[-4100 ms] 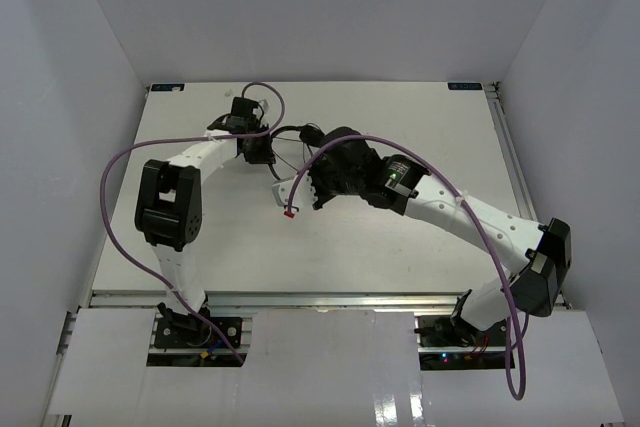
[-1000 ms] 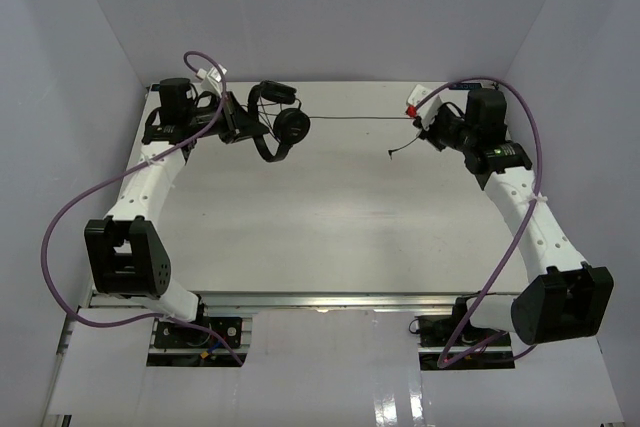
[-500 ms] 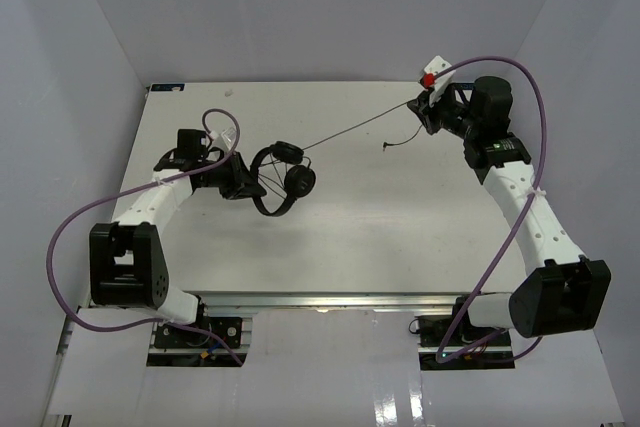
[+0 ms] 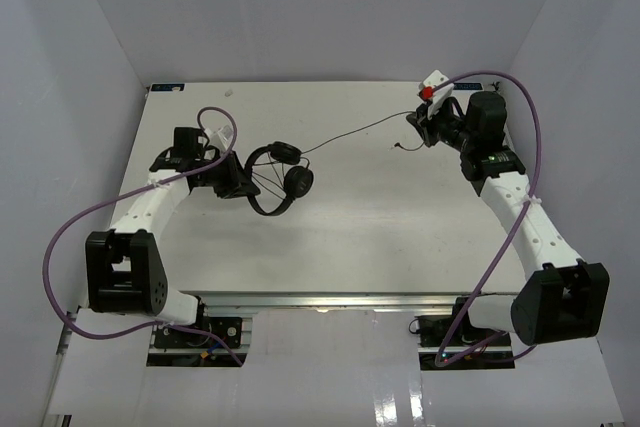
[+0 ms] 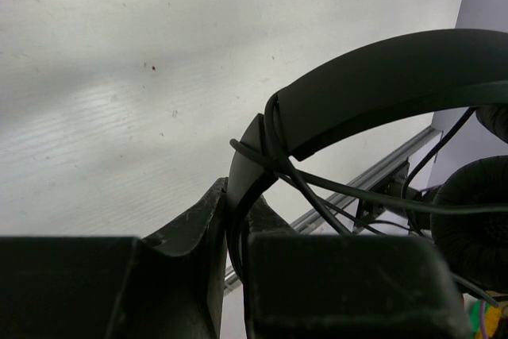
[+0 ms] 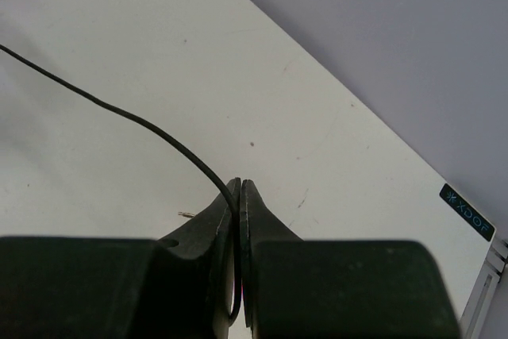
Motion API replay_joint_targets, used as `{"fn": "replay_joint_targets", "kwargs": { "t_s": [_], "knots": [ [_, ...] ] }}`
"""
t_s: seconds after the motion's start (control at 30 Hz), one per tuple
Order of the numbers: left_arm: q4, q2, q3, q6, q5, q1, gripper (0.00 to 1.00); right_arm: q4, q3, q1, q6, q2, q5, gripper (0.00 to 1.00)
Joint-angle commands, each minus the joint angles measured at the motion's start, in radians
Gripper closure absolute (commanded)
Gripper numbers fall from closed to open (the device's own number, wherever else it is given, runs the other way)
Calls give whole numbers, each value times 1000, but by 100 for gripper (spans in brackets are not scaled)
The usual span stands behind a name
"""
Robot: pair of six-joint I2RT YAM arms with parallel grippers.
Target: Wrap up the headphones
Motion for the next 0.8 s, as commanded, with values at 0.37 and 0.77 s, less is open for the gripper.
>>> {"fn": "replay_joint_targets", "kwargs": {
  "t_s": [0.37, 0.77],
  "knots": [
    [-29, 125, 332, -9, -253, 139, 100, -283, -154, 25, -325, -168, -212, 92],
    [-8, 251, 461, -106, -120, 182, 100, -323, -225, 377, -410, -171, -123, 92]
  ]
}}
